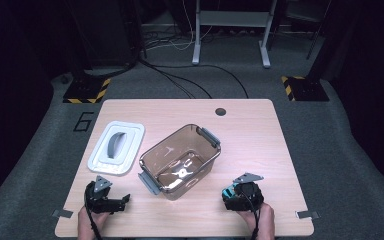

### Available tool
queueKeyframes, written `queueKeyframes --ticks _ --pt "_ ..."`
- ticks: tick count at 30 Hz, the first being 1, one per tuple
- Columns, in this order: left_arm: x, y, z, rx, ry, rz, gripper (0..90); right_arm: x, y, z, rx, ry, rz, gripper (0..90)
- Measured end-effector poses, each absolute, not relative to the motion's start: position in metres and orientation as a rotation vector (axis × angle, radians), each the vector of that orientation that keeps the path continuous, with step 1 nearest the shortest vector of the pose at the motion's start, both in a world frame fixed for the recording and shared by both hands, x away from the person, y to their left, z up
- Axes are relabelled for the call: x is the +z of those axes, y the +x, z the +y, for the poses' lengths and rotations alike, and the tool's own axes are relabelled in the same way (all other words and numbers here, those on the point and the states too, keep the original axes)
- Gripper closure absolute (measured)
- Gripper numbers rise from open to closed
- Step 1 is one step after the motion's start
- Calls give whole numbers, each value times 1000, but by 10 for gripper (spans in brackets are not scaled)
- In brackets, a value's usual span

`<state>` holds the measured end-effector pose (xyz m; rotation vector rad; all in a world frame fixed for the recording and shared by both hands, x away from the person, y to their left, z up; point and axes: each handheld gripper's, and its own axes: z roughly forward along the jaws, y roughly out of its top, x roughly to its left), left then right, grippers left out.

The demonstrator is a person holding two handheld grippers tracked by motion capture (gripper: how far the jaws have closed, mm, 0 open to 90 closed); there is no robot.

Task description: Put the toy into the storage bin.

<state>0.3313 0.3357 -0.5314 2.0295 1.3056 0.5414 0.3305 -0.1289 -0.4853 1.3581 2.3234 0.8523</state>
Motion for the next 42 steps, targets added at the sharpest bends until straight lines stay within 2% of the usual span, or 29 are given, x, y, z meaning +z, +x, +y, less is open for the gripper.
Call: queueKeyframes --ticks 21,42 --pt "-531 331 336 541 2029 1306 0 -447 338 -123 882 1290 2304 243" --pt "-531 331 336 544 2029 1307 0 -428 387 -146 834 1342 2225 243"
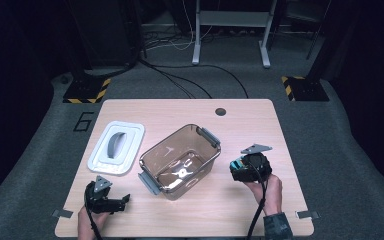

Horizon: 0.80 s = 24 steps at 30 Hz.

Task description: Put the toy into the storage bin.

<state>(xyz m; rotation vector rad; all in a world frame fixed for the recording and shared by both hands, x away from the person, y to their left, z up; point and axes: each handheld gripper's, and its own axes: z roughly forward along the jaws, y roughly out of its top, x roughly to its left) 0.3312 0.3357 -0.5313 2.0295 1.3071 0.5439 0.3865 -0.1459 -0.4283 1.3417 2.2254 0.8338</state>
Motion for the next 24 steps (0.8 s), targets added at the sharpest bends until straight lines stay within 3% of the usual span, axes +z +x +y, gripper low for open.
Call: queueKeyframes --ticks 24 --pt "-531 331 336 544 2030 1306 0 -409 436 -154 774 1357 2184 243"
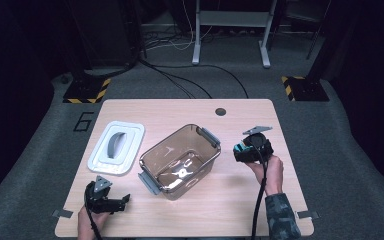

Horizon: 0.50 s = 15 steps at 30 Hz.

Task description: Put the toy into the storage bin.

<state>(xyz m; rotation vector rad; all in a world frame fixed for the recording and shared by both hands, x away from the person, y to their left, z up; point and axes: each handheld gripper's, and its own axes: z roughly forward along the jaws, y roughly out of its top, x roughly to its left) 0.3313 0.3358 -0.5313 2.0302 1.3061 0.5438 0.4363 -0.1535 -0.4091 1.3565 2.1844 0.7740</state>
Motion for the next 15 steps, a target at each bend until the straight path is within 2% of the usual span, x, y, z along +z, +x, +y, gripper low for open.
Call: queueKeyframes --ticks 15 --pt "-531 331 336 542 2029 1306 0 -381 461 -144 761 1325 2160 243"
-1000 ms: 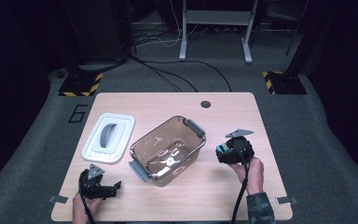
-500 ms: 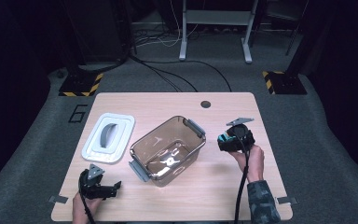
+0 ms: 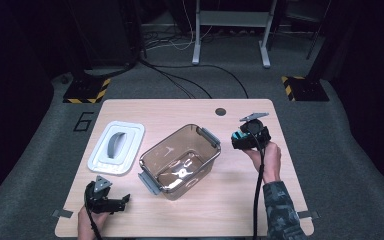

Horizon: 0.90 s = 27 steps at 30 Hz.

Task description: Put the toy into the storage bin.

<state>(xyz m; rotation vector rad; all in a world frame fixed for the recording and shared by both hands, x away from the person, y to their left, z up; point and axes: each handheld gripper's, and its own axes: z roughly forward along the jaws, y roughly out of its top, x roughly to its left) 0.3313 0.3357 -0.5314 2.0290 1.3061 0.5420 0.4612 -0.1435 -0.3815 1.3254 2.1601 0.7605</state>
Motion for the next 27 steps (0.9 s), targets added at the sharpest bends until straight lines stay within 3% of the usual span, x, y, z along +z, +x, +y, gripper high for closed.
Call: queueKeyframes --ticks 27 --pt "-531 331 336 544 2030 1306 0 -325 478 -98 791 1190 2175 243"
